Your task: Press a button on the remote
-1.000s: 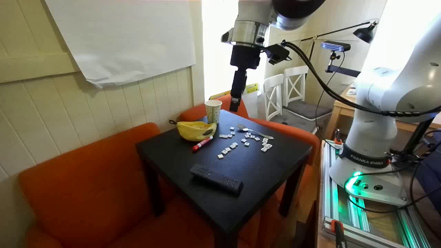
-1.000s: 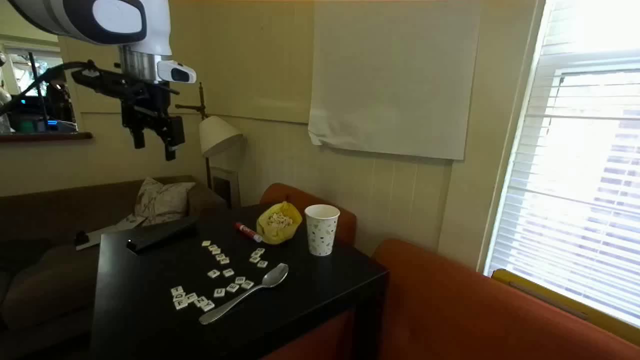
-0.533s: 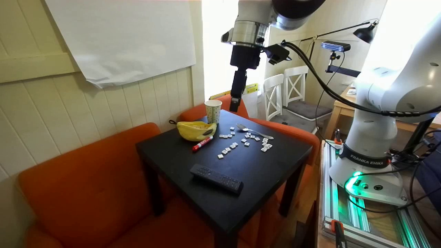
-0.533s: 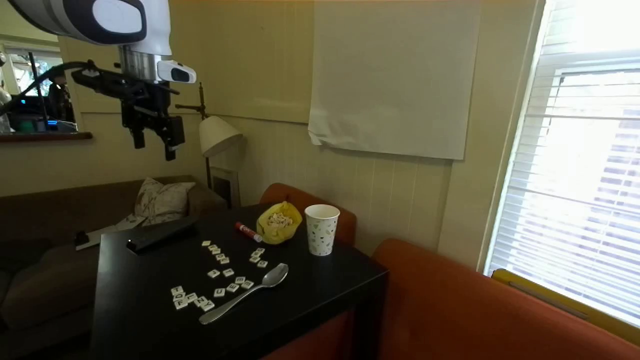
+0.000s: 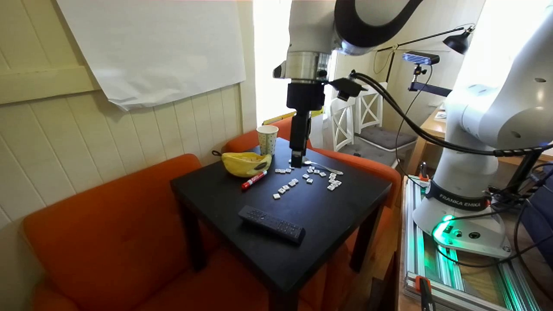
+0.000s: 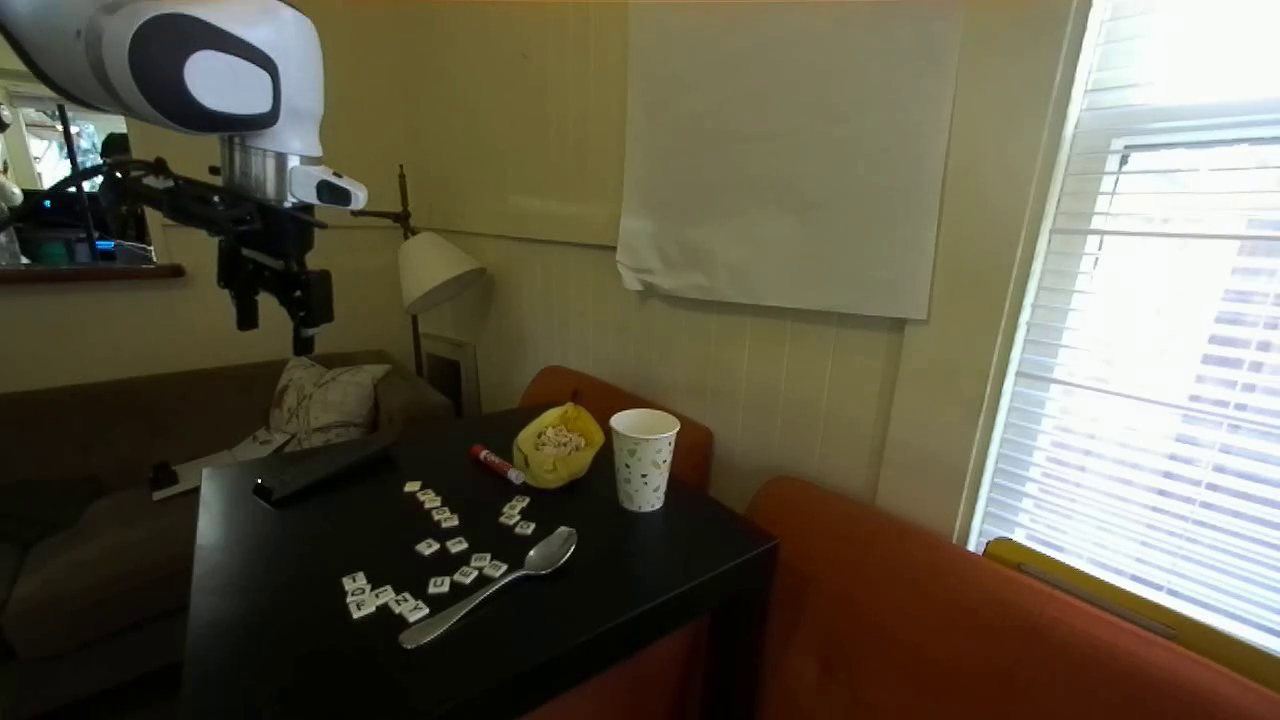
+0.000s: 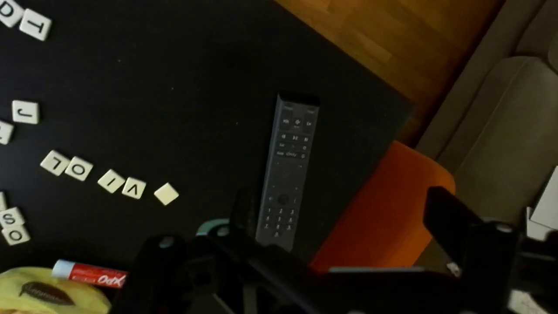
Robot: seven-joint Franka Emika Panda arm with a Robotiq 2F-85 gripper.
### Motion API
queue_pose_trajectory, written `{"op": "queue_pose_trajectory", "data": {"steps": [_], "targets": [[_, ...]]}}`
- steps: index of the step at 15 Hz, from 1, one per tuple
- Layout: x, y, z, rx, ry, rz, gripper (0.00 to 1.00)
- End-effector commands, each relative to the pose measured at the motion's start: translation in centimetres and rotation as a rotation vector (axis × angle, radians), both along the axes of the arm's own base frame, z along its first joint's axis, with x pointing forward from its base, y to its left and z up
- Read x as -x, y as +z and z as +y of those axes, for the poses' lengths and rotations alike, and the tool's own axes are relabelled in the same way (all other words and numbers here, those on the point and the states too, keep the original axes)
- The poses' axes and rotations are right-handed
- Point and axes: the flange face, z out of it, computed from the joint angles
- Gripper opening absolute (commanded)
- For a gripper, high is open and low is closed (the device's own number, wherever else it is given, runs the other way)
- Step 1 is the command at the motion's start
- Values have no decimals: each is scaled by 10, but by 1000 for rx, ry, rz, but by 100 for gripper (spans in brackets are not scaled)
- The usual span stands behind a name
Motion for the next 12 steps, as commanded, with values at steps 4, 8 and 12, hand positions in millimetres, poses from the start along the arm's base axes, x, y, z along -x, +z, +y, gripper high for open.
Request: {"op": "queue_pose_trajectory", "data": {"steps": [4,8,12], "targets": [[2,-47,19,14,-64,82,51],[11,-79,18,33,-145,120,22],[20,-107,15,-12,-174,154,0]]}}
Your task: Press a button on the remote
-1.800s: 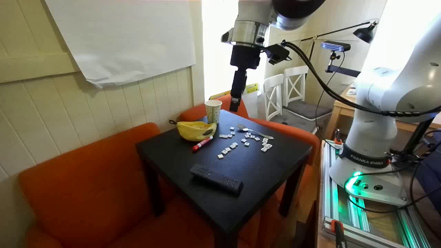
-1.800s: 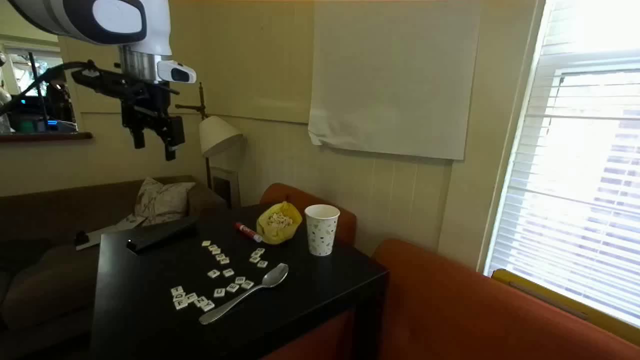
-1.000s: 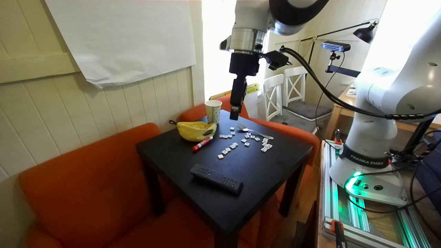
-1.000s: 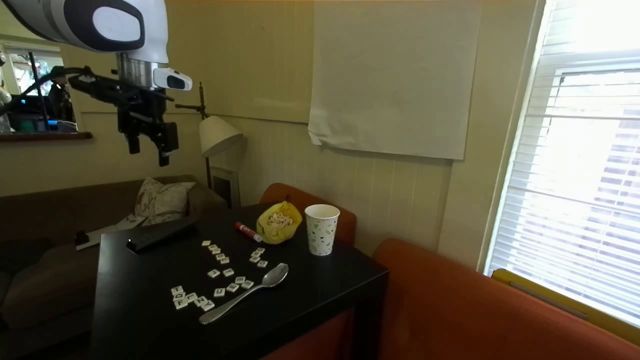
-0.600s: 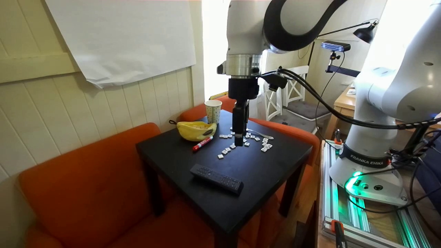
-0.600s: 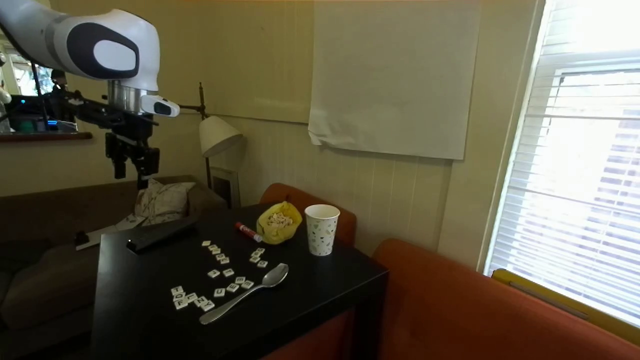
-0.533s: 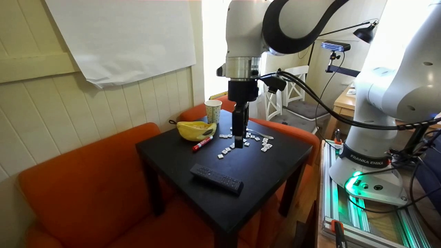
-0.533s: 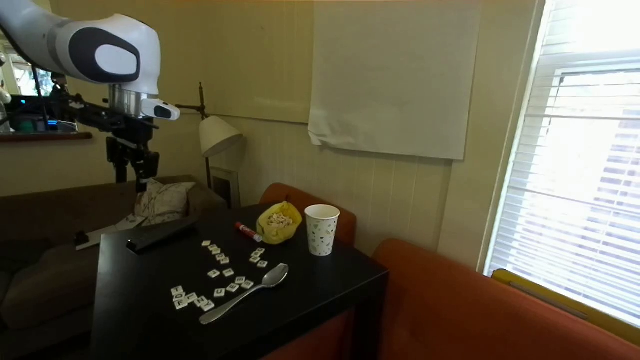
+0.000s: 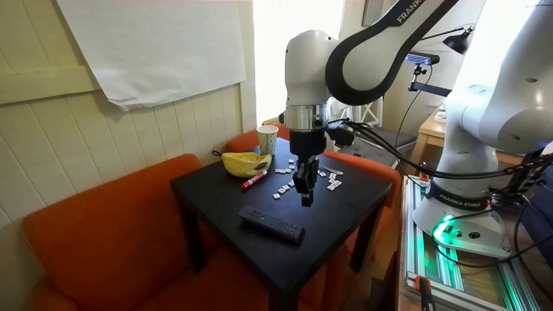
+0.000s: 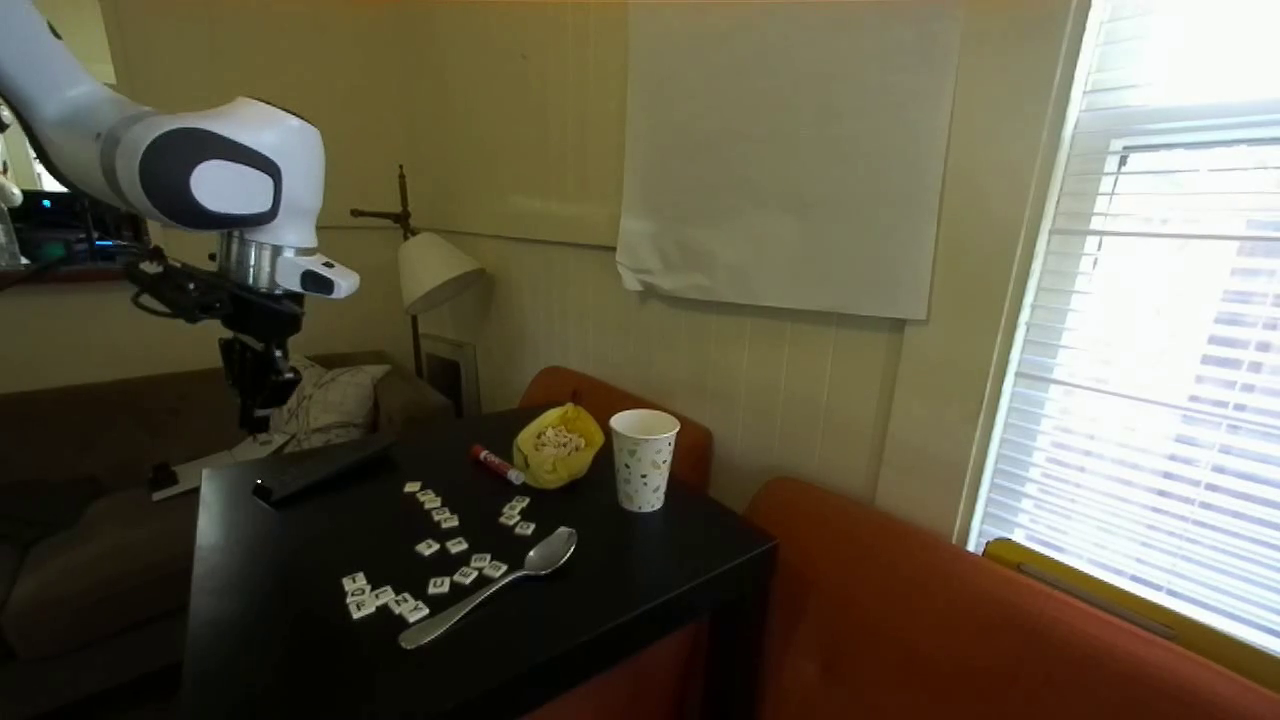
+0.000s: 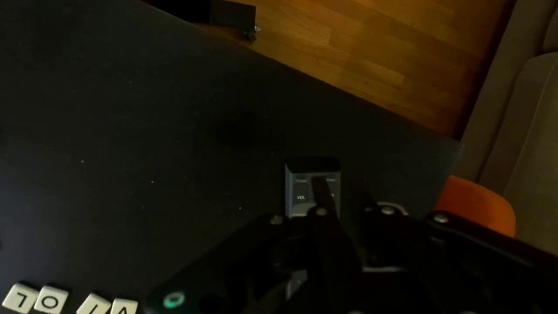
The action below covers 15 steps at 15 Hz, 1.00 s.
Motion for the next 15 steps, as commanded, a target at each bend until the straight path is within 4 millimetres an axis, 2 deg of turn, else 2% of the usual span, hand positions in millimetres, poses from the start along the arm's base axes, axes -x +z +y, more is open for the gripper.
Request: {"op": "queue_pose_trajectory", "data": {"steps": [1,3,6,9,15], "targets": [[2,-6,-1,-13,-13,11,13],[5,-15,-1,-28,-25,25,1],[6,-16,-1,-29,-27,28,0],[8,-25,12,-25,-23,23,0],[11,-39,22,-26,-19,-12,0]]}}
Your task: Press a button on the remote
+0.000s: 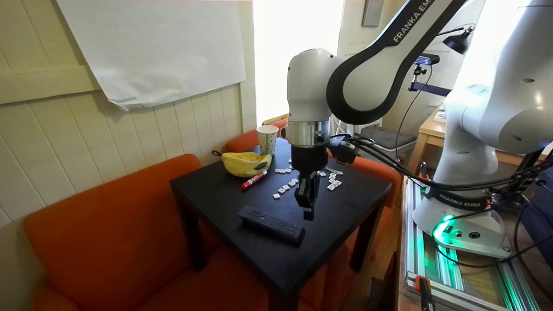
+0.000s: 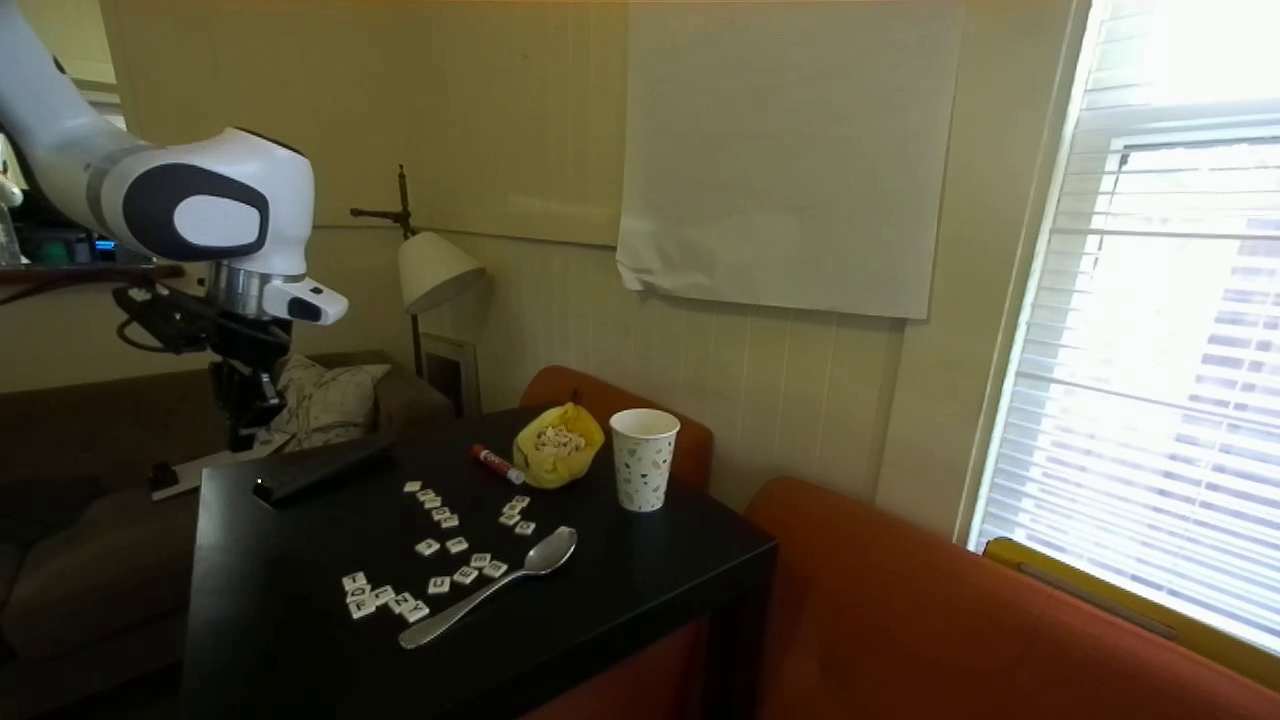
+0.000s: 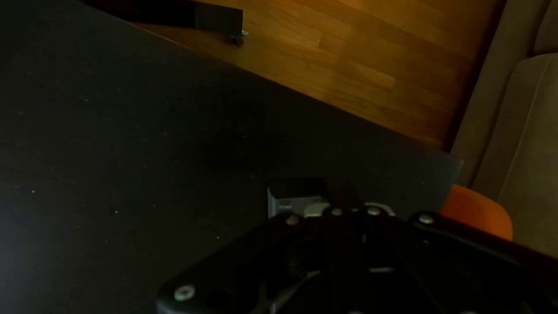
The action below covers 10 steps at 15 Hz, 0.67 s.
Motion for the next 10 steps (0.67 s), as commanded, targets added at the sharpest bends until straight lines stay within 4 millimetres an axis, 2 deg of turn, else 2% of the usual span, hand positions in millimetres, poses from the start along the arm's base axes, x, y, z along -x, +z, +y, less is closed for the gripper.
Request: {"op": "queue_pose_trajectory", "data": {"steps": [1,10], "targets": [[0,-14,10,-1,-11,-22,0],[7,-43,23,17,-8,-19,0]]}}
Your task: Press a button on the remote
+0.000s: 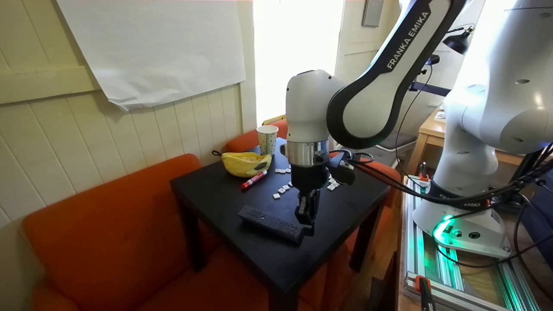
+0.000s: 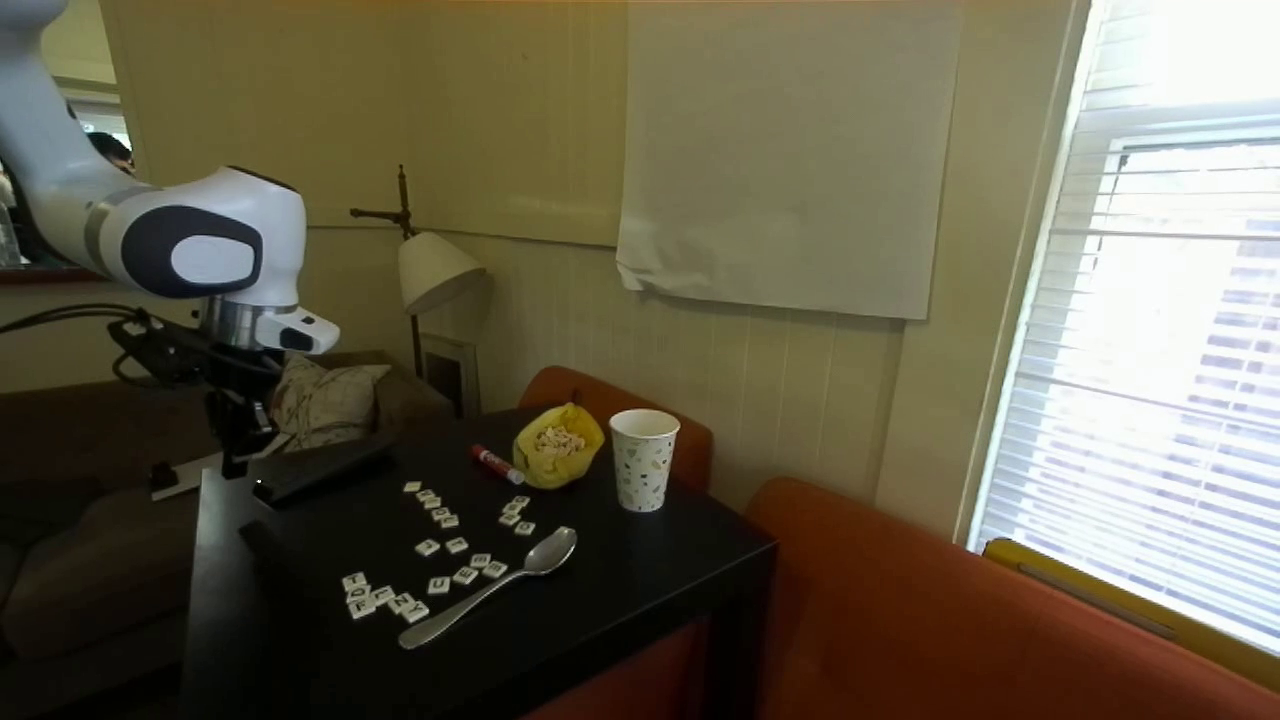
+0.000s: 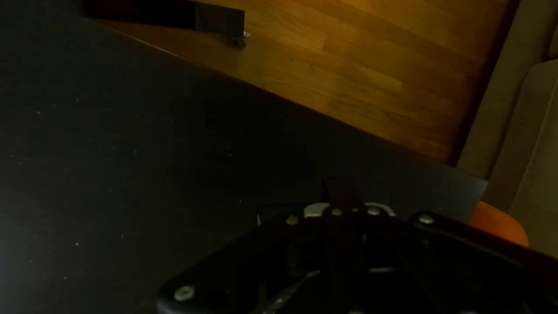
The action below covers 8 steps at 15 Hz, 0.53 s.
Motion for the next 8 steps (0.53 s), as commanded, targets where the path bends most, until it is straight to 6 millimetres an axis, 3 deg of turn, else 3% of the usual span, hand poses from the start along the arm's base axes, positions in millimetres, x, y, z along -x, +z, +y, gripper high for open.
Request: {"op": "queue_pose_trajectory", "data": {"steps": [1,8], "targets": [[-1,-9,9,2,-26,-39,0],[-3,-10,4,23,-77,-85,0]]}}
